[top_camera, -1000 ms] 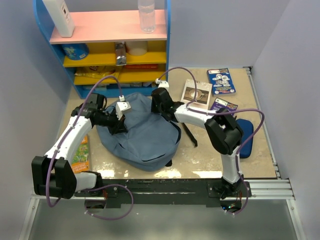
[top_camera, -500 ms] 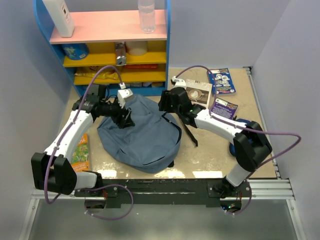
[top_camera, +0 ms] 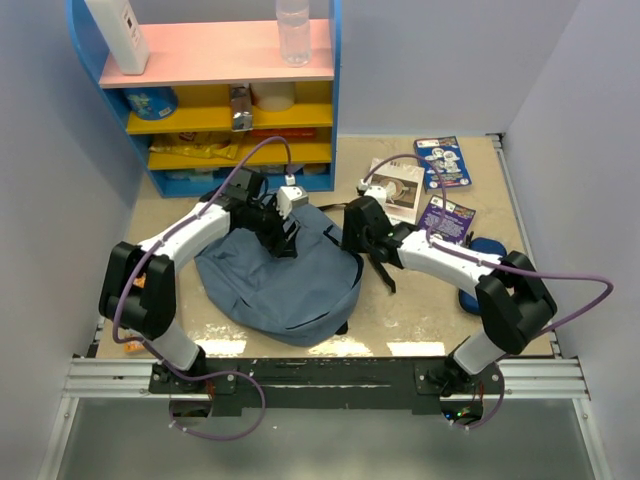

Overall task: Pack the student bag
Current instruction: Unzip the student bag at the center of the board.

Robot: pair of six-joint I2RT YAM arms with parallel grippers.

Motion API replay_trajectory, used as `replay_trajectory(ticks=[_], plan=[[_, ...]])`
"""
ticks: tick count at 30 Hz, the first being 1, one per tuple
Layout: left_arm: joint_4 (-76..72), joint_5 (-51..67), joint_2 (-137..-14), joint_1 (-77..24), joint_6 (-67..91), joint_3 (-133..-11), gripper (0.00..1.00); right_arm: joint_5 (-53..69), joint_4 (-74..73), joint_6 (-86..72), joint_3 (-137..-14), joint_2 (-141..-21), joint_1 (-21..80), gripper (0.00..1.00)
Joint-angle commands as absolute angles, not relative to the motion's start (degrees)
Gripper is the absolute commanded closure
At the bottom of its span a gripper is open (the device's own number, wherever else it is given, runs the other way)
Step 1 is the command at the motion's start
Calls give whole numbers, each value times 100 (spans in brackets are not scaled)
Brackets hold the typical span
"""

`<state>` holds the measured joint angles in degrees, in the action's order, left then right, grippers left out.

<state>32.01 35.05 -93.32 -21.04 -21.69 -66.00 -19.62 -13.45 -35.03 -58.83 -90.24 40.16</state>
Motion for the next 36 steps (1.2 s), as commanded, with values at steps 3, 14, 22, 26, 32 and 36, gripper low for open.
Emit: replay_trajectory(ticks=[3, 14, 22, 26, 32, 36], plan=[[2716, 3077, -9404, -2364, -2048, -6566, 26, -1899, -1301, -3718, -5451, -8851, 4034, 61], [2338, 2453, -9615, -2716, -1969, -6214, 68, -1608, -704, -3946, -4589, -8201, 4060, 95], [2267, 1828, -9537, -2716, -1749, -6740, 100, -1854, -202, -3955, -3982, -7164, 4254, 100], [2504, 1995, -9212, -2716, -1670, -7153, 100, -2012, -141, -3938, -3736, -6638, 4315, 100], [2856, 2232, -8588, -2672, -1731, -7076, 100, -2056, 113, -4183, -3104, -6109, 4473, 100], [2936, 2276, -8271, -2488, -1880, -6777, 100, -2153, 18, -4324, -3032, -6064, 4570, 100]])
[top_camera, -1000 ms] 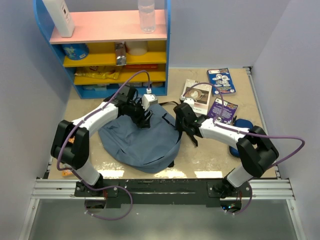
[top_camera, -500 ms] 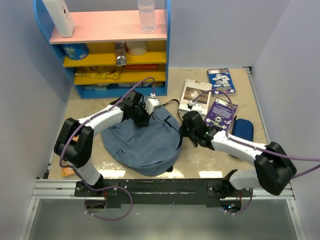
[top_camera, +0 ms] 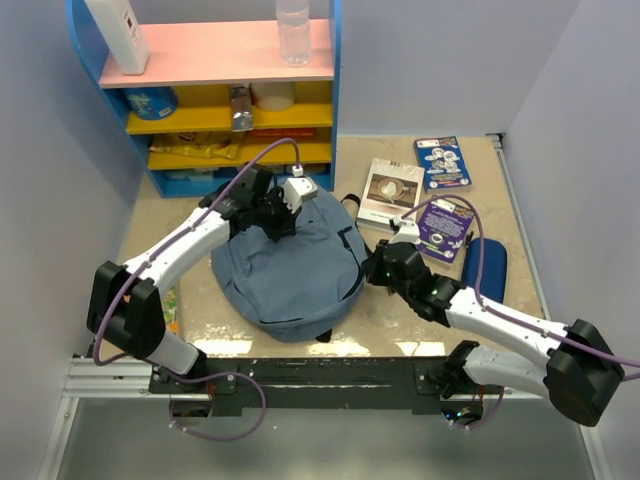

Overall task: Pack the student bag
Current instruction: Unzip the student bag at the center of the board.

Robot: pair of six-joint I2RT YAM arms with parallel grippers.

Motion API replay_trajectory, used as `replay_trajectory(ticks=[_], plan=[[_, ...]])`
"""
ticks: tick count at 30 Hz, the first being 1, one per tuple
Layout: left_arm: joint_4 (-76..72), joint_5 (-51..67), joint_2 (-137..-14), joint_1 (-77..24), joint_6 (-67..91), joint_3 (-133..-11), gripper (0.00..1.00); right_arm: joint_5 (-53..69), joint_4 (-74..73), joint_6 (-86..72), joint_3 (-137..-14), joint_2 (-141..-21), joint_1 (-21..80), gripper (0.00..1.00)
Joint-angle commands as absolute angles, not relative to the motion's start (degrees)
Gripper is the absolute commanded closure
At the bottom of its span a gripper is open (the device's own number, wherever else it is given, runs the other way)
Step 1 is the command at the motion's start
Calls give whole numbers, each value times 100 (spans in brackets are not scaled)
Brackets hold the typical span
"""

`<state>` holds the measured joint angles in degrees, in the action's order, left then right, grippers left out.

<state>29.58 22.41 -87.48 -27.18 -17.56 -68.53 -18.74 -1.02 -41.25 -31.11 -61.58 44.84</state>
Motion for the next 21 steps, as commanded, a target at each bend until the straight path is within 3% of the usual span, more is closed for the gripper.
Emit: replay_trajectory(ticks=[1, 10, 13, 14, 15, 17, 21], plan=[[2936, 2276, -8227, -2444, -1881, -6672, 100, -2162, 18, -4333, -3032, -6073, 4596, 100], [3268, 2978, -8077, -1767, -1960, -6741, 100, -2531, -325, -4350, -3085, -6196, 4693, 100], [3532, 3417, -8103, -1758, -2144, -6855, 100, -2513, -308, -4263, -3190, -6319, 4702, 76], [3603, 3532, -8130, -1758, -2197, -6855, 100, -2540, -308, -4132, -3260, -6319, 4702, 63], [3691, 3690, -8139, -1758, -2232, -6847, 100, -2653, -342, -4070, -3461, -6337, 4702, 58], [3761, 3779, -8139, -1758, -2364, -6803, 100, -2707, -378, -3860, -3681, -6354, 4702, 49], [4024, 4051, -8121, -1758, -2662, -6759, 100, -2462, 17, -3297, -4086, -6434, 4702, 48]])
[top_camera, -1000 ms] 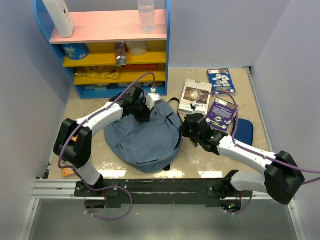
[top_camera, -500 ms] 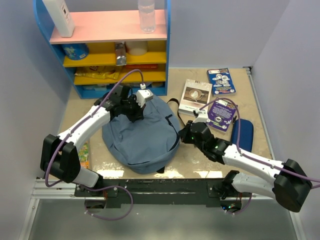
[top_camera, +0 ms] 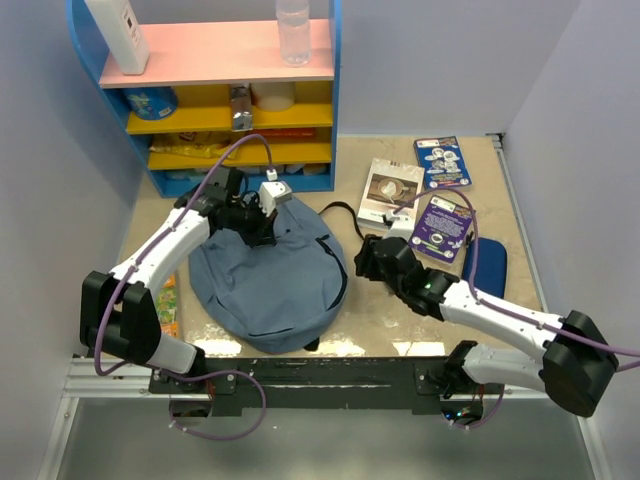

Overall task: Pack the student bag
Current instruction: Unzip the student bag at the center of the board.

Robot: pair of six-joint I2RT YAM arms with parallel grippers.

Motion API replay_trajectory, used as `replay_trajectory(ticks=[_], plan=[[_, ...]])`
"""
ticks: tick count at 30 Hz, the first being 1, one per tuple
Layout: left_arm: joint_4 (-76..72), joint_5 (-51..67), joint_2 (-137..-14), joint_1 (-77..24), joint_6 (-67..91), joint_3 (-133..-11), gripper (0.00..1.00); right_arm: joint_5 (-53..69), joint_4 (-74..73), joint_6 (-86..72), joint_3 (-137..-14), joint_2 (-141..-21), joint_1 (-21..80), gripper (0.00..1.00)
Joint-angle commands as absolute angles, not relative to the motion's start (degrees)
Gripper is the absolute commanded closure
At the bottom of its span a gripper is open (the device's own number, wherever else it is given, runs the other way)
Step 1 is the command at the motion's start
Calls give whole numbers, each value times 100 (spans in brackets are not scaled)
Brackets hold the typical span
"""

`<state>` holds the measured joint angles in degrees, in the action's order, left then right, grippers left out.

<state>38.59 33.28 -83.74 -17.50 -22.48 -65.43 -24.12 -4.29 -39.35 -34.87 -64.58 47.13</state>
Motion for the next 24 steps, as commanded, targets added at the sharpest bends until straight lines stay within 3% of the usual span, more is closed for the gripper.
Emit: replay_trajectory(ticks=[1, 5, 11, 18, 24], plan=[[4078, 4217, -8121, -1767, -2802, -6767, 100, -2096, 279, -3148, -4157, -6468, 4702, 49], [4368, 4517, -8112, -1810, -3234, -6802, 100, -832, 1420, -2227, -4175, -6836, 4693, 49], [5351, 5132, -8051, -1828, -4445, -7040, 100, 358, 1213, -1933, -4667, -7725, 4597, 48], [5880, 5160, -7770, -1819, -5230, -7119, 100, 589, 1292, -2083, -4377, -7630, 4570, 46], [6011, 5098, -8103, -1819, -5133, -7268, 100, 791, 1257, -2294, -4096, -7436, 4562, 52]])
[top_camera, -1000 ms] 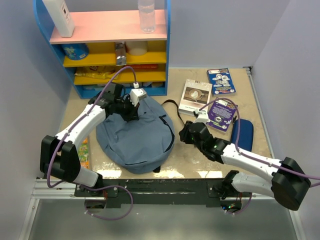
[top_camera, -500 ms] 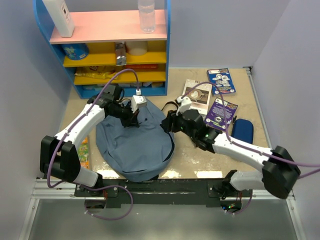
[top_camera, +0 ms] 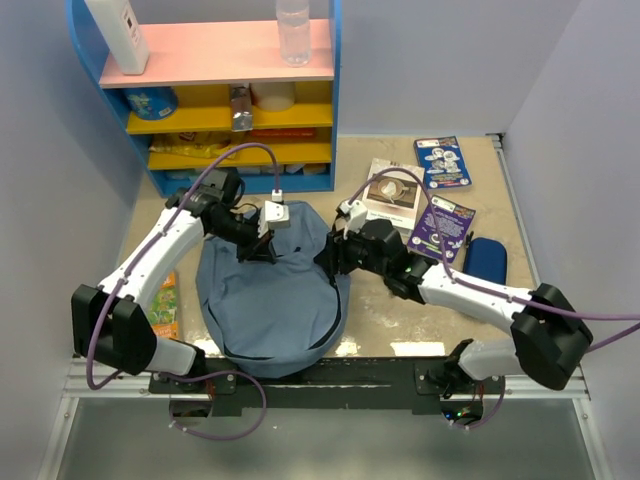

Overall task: Pack the student bag
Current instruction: Unzip the student bag at the center of the board.

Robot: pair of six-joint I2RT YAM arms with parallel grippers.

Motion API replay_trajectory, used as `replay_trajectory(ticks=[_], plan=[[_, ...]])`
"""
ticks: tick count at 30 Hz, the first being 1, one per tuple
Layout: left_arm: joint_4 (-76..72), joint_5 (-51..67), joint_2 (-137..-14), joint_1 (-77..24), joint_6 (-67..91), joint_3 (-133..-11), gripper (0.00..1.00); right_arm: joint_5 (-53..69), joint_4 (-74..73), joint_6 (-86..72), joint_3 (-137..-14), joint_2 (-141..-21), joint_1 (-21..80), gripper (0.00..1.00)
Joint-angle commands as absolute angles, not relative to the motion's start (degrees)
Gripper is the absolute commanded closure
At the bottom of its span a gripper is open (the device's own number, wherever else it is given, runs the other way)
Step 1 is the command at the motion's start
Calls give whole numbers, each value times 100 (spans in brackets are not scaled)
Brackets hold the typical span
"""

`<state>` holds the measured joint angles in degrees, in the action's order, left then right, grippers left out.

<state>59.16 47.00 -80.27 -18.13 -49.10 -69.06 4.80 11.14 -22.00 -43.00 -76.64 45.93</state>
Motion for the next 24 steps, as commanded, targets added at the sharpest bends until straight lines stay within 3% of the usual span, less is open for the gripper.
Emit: replay_trajectory(ticks=[1, 11, 24], plan=[[6012, 5098, -8147, -1828, -5124, -7269, 100, 869, 1231, -2346, -4052, -7331, 4562, 51], [5801, 5001, -8191, -1828, -5036, -7268, 100, 967, 1090, -2531, -3191, -6355, 4562, 49], [5933, 4975, -8279, -2004, -4957, -7330, 100, 932, 1590, -2294, -3445, -7066, 4570, 47]])
